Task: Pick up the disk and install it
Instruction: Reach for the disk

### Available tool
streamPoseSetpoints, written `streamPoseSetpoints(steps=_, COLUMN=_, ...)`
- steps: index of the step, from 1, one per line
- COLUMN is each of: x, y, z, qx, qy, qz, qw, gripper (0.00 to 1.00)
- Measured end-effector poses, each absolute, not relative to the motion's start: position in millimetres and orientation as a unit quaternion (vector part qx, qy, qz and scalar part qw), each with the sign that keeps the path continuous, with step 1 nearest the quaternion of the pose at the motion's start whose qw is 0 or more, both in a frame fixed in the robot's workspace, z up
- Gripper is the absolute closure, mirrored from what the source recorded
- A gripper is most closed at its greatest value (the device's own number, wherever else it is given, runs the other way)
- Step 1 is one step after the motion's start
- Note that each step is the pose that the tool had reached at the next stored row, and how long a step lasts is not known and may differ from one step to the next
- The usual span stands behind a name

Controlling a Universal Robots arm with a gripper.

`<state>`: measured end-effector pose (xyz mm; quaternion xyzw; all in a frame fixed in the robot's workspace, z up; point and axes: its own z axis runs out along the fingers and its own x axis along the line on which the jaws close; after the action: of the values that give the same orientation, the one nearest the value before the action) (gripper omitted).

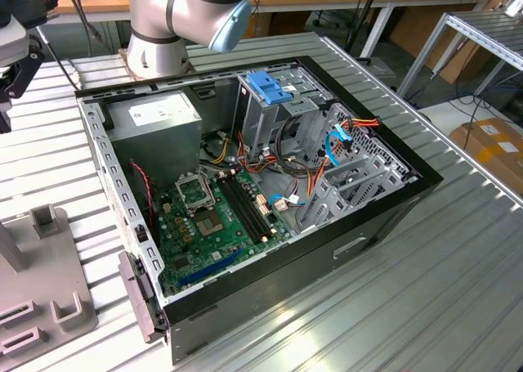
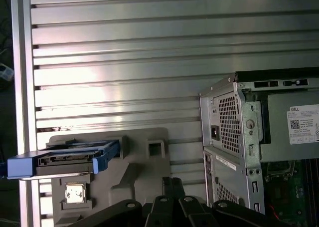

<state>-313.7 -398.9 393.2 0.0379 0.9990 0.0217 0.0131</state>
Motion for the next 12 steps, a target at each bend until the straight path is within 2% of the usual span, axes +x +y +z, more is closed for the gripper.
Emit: streamPoseSetpoints(steps=12, x=-320.8, y=-398.9, z=393.3, qx=0.038, qy=0.999, qz=0.022, qw=0.013, gripper=0.89)
